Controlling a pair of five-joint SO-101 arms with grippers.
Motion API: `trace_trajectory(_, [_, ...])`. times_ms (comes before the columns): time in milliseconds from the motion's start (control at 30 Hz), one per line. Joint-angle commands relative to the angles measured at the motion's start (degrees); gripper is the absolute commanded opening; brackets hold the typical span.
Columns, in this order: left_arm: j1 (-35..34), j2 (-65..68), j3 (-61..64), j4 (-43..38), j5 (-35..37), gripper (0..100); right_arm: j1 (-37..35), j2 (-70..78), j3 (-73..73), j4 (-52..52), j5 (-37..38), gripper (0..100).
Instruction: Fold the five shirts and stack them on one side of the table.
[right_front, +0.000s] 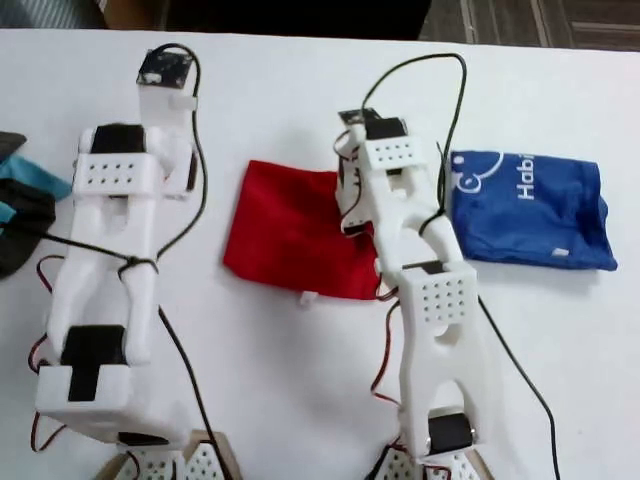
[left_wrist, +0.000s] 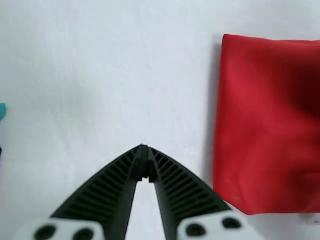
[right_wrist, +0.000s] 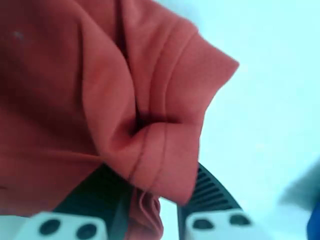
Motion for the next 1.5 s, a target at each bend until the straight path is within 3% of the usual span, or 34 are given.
trace_trajectory(0, [-1.1,-3.4,0.7,-0.8,-0.4,3,1.1,1.5,-3.7,1.4,5.5,2.1])
trace_trajectory(167, [-2.2,-3.5,6.9,-4.9,-0.4,3,3.6,-3.7,-5.6,2.5,12.5,2.0])
trace_trajectory(500, [-3.5,-3.5,16.7,-13.4,-0.4,3,8.7,-19.0,-5.6,2.6,17.5,2.0])
trace_trajectory(1167, [-3.5,-3.4,17.1,-13.4,-0.9,3,31.7,-23.2,-12.0,0.9,29.2,2.0])
trace_trajectory(1467, [-3.4,-3.4,17.1,-13.3,-2.8,3,38.4,-23.2,-13.2,-4.0,32.4,2.0])
